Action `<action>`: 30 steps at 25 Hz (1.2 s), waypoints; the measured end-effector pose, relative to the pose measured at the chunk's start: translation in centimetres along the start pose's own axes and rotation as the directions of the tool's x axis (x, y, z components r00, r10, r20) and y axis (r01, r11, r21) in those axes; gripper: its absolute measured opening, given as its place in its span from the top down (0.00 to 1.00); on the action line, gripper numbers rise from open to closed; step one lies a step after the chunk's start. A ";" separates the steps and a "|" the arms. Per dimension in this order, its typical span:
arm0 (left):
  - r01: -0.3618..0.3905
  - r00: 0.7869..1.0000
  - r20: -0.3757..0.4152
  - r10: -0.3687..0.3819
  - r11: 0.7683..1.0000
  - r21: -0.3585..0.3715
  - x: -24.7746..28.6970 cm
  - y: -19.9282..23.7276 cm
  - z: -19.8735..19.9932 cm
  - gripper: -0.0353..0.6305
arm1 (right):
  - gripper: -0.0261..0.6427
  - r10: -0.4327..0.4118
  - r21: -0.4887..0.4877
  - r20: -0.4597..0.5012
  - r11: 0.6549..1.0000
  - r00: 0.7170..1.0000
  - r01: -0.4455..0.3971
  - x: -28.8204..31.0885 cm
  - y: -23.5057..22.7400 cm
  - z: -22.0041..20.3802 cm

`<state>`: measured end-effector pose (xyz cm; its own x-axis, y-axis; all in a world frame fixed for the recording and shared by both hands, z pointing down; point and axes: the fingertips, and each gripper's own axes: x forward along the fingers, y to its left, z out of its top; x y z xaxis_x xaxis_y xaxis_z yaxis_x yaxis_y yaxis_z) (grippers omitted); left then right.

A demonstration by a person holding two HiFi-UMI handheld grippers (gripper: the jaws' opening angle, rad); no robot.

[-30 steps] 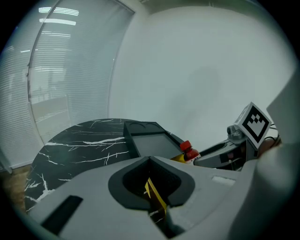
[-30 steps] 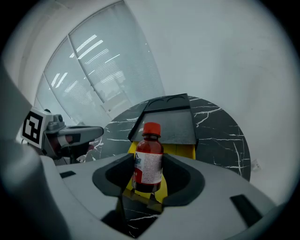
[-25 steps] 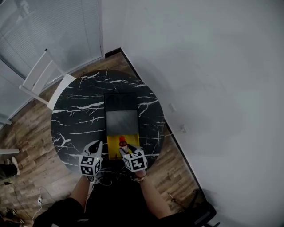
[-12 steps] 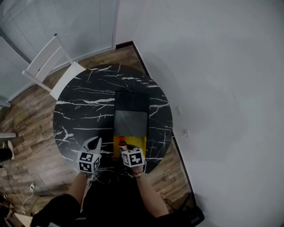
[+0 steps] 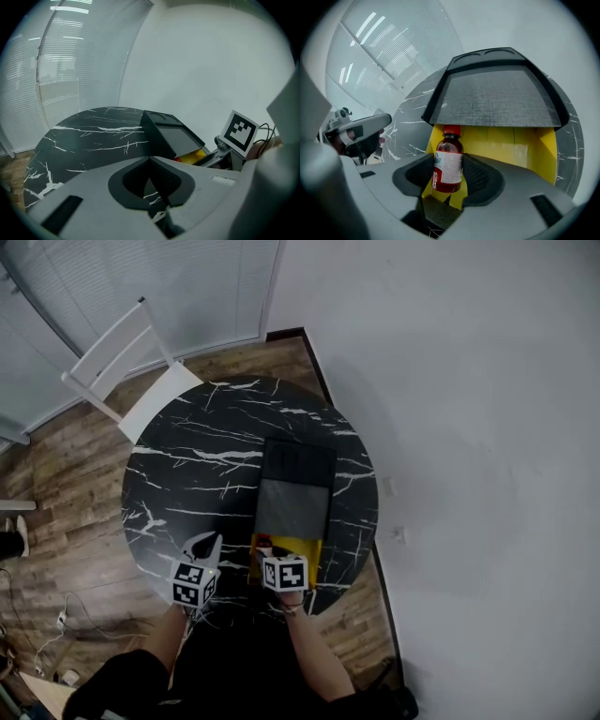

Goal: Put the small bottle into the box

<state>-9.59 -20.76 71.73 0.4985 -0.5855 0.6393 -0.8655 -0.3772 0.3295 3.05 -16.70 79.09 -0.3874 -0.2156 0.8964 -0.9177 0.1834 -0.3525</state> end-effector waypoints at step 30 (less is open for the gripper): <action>0.031 0.997 0.067 -0.037 0.996 0.089 -2.6 -5.9 1.4 0.95 | 0.65 0.014 -0.065 0.322 0.998 0.947 0.007 -5.9 0.3 1.8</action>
<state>-5.73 -18.04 67.14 0.5323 -0.6177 0.5789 -0.8420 -0.4574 0.2861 4.93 -17.07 73.24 -0.4081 -0.5104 0.7569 -0.9128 0.2438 -0.3277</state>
